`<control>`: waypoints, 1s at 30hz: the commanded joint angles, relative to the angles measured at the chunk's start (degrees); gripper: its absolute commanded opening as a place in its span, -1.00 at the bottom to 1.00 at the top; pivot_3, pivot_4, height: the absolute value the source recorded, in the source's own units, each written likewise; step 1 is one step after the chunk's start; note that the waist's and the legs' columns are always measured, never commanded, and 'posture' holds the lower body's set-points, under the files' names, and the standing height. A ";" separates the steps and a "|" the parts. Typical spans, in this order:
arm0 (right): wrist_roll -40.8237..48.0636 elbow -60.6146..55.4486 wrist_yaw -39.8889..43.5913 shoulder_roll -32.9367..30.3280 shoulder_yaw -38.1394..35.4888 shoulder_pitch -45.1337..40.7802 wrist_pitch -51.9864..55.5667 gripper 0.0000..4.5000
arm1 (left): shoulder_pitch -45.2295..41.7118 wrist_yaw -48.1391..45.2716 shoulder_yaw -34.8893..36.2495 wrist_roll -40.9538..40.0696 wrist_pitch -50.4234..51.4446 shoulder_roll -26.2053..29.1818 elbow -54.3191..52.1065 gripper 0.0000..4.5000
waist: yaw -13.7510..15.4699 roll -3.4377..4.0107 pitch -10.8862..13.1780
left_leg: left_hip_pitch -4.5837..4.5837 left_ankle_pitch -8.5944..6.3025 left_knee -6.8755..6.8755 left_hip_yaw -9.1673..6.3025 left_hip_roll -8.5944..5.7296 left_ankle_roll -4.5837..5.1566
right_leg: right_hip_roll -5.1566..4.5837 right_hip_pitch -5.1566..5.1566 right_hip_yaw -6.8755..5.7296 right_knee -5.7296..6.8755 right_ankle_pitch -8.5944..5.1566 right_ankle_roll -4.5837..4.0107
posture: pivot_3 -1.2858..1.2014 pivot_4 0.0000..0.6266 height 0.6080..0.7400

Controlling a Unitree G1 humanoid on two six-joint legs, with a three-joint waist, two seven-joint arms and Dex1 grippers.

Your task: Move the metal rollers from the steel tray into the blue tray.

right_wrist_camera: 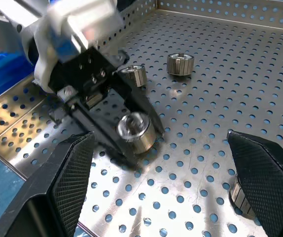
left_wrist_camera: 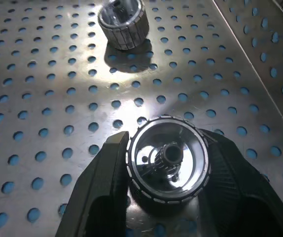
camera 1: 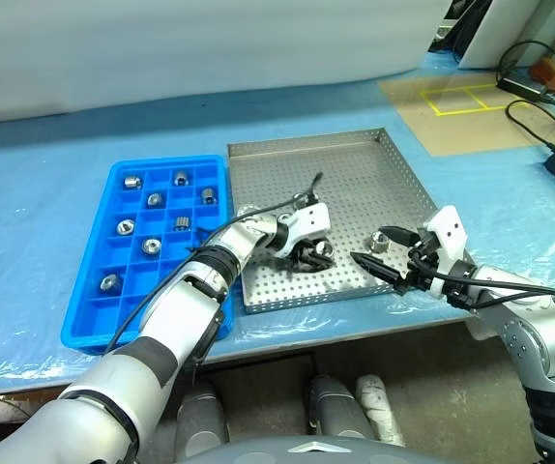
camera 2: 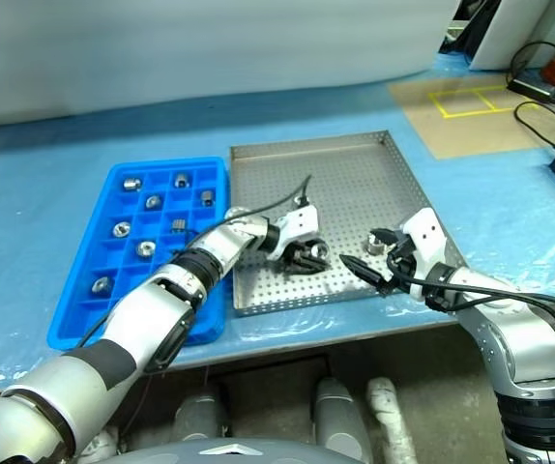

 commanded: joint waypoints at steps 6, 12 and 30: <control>0.86 3.02 4.36 -1.96 1.79 -6.51 -1.76 1.00 | 6.60 -4.48 2.36 -6.61 13.55 8.42 -27.90 -0.21 | -0.08 0.01 -0.01 | -0.01 0.01 -0.22 0.21 0.04 -0.01 | 0.02 -0.22 0.05 0.00 0.00 0.00 | -0.19 -0.52 1.00; 0.66 4.39 9.71 0.27 11.88 -16.08 -1.57 1.00 | 18.08 -2.28 5.61 -10.13 27.09 19.95 -48.40 -0.21 | 0.18 0.01 0.03 | -0.02 0.19 -0.52 0.28 0.28 -0.33 | 0.15 -0.57 0.04 0.17 0.01 0.00 | -0.08 -0.52 1.00; -9.19 40.43 32.44 15.77 27.90 -40.03 -20.09 1.00 | 54.10 18.39 29.05 -20.73 48.56 33.15 -87.09 -0.21 | 7.17 -0.07 0.06 | -0.73 0.34 -0.49 -0.11 0.38 -0.62 | 0.08 -0.89 -1.19 0.35 -0.07 -0.15 | 0.31 -0.52 1.00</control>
